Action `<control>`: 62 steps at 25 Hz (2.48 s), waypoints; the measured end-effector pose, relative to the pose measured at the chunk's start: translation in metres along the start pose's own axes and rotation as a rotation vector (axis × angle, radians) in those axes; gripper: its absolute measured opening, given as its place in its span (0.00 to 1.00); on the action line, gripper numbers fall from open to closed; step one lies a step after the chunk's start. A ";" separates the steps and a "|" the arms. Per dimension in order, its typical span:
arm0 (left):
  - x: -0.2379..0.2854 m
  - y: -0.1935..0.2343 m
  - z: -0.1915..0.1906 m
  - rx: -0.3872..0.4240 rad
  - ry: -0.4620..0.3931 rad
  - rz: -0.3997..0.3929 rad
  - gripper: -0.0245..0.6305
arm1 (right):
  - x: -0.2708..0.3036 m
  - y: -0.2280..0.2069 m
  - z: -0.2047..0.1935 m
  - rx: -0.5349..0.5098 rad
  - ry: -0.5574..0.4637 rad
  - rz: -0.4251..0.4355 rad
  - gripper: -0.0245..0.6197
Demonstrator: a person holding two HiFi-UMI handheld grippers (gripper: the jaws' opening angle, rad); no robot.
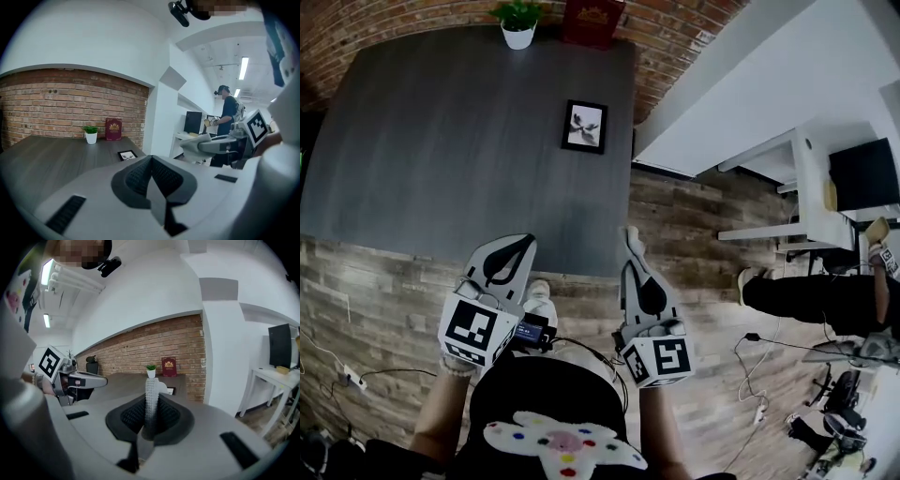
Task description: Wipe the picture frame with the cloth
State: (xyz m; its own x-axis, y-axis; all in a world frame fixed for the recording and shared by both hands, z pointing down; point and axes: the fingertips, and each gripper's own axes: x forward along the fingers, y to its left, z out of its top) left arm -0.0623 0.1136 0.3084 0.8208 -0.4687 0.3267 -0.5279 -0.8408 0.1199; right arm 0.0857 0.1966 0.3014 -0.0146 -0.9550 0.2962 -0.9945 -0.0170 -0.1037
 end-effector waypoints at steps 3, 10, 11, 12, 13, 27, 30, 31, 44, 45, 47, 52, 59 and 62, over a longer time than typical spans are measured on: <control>0.010 0.016 0.001 -0.003 0.007 -0.005 0.05 | 0.021 0.004 0.004 -0.003 0.012 0.008 0.08; 0.026 0.039 0.001 -0.033 0.018 -0.026 0.05 | 0.047 0.009 0.005 -0.007 0.036 0.005 0.08; 0.028 0.040 0.000 -0.036 0.019 -0.027 0.05 | 0.048 0.008 0.005 -0.009 0.036 0.004 0.08; 0.031 0.040 0.000 -0.038 0.020 -0.028 0.05 | 0.049 0.007 0.006 -0.011 0.034 0.002 0.08; 0.032 0.041 0.000 -0.039 0.019 -0.029 0.05 | 0.050 0.005 0.006 -0.011 0.032 0.001 0.08; 0.045 0.062 0.007 -0.056 0.014 0.043 0.05 | 0.085 -0.010 0.014 -0.053 0.047 0.070 0.08; 0.051 0.070 0.006 -0.084 0.017 0.061 0.05 | 0.099 -0.014 0.016 -0.063 0.051 0.094 0.08; 0.054 0.073 0.005 -0.096 0.017 0.068 0.05 | 0.103 -0.017 0.016 -0.066 0.052 0.101 0.08; 0.092 0.105 -0.004 -0.129 0.043 0.157 0.05 | 0.179 -0.050 0.017 -0.112 0.076 0.184 0.08; 0.095 0.107 -0.005 -0.130 0.045 0.162 0.05 | 0.186 -0.051 0.015 -0.112 0.079 0.190 0.08; 0.101 0.111 -0.006 -0.123 0.048 0.174 0.05 | 0.201 -0.053 0.012 -0.120 0.086 0.209 0.08; 0.110 0.119 -0.010 -0.110 0.057 0.193 0.05 | 0.239 -0.050 0.005 -0.198 0.108 0.276 0.08; 0.115 0.130 -0.014 -0.116 0.065 0.210 0.05 | 0.290 -0.046 -0.001 -0.252 0.133 0.320 0.08; 0.117 0.135 -0.017 -0.129 0.065 0.218 0.05 | 0.311 -0.050 -0.004 -0.262 0.148 0.318 0.07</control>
State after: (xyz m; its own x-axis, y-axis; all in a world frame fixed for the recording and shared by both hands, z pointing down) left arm -0.0409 -0.0498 0.3789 0.6712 -0.6132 0.4166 -0.7176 -0.6784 0.1576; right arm 0.1300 -0.0984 0.4028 -0.3198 -0.8474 0.4238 -0.9306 0.3649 0.0273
